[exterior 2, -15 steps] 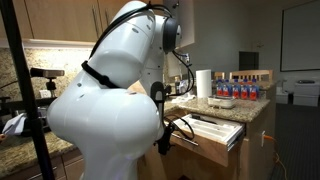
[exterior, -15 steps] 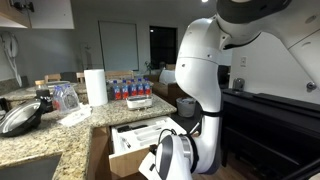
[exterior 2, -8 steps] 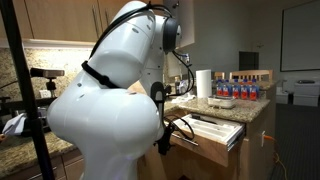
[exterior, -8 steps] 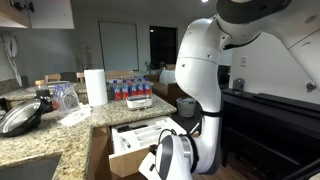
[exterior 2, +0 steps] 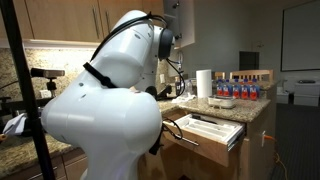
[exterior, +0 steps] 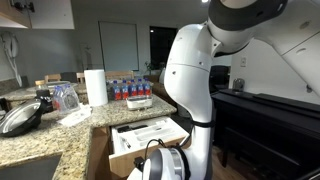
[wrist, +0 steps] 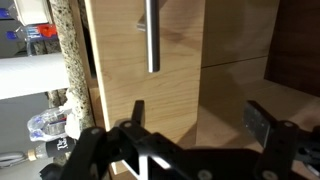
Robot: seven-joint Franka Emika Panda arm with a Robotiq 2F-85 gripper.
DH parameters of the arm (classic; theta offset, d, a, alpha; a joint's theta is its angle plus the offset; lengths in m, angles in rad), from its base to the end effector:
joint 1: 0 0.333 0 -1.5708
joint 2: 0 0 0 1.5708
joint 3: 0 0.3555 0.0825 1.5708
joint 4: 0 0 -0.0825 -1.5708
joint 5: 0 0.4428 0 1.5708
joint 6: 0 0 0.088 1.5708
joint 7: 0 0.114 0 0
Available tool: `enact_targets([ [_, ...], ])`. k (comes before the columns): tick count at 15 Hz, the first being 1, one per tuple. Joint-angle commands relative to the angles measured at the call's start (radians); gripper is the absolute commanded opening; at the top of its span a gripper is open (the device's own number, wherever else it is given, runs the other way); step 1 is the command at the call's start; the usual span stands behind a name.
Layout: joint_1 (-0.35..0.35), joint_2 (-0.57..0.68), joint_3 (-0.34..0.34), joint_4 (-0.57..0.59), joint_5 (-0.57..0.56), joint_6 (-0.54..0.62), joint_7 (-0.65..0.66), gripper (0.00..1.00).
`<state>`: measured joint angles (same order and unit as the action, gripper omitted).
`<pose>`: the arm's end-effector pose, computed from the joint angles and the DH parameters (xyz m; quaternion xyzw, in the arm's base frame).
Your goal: Open the top drawer
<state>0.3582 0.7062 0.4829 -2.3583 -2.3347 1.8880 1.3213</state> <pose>0.3411 0.3586 0.0255 0.6111 0.5786 0.4049 0.3577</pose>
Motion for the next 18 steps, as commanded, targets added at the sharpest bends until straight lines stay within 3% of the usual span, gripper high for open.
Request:
enact_targets([
  [1, -0.006, -0.064, 0.016, -0.063, 0.027, -0.015, -0.013, 1.00],
  [6, 0.006, -0.183, 0.095, -0.141, 0.104, 0.027, -0.034, 1.00],
  [10, -0.021, -0.296, 0.146, -0.164, 0.249, 0.079, -0.090, 1.00],
  [14, -0.090, -0.447, 0.115, -0.150, 0.366, 0.231, -0.106, 1.00],
  [18, -0.102, -0.570, 0.051, -0.152, 0.374, 0.375, -0.066, 1.00],
])
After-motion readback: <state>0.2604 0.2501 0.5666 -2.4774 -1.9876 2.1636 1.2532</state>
